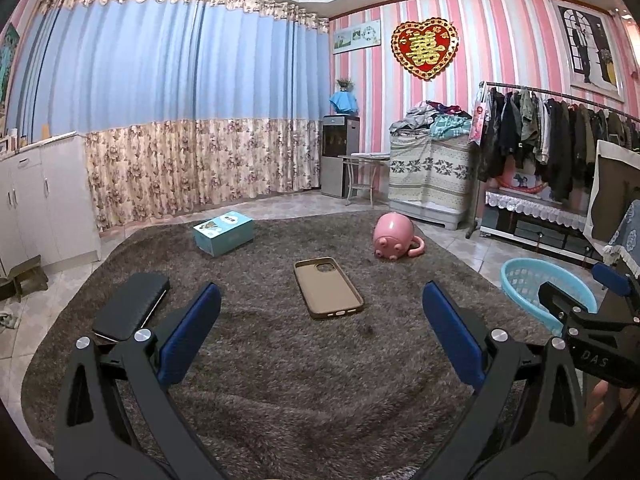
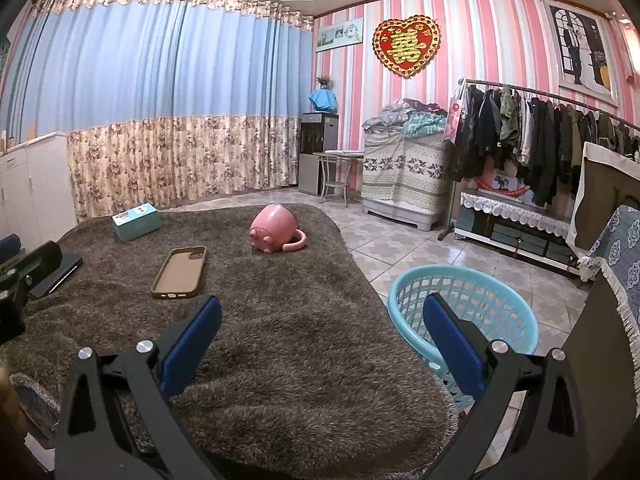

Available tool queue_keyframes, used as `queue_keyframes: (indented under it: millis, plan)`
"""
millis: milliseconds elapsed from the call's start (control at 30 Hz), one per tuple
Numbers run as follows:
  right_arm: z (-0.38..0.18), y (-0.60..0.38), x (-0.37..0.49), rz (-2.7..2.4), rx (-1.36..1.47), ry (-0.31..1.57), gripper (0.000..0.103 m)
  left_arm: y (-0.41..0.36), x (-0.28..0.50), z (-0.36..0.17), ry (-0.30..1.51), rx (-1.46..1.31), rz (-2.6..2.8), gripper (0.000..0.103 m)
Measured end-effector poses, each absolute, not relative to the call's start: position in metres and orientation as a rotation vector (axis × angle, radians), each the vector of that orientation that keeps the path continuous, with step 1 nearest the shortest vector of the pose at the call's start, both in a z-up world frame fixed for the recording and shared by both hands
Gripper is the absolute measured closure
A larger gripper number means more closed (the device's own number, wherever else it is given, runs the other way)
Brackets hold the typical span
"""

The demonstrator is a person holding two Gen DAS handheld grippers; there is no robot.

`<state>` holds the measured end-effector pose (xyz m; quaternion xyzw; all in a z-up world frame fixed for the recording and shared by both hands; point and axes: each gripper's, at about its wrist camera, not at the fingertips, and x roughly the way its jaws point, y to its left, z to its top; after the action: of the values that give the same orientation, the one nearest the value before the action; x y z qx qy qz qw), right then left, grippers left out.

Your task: Collect trash

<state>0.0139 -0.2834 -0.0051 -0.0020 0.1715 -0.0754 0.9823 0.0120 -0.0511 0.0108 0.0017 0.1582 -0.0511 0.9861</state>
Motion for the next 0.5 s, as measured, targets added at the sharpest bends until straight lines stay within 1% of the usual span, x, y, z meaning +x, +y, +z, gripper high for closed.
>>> queue_keyframes:
  millis: [500]
  plan:
    - [-0.0059, -0.2845, 0.0135, -0.151, -0.002, 0.345, 0.005, -0.0467, 0.0157, 0.0092, 0.326, 0.001, -0.1, 0.005]
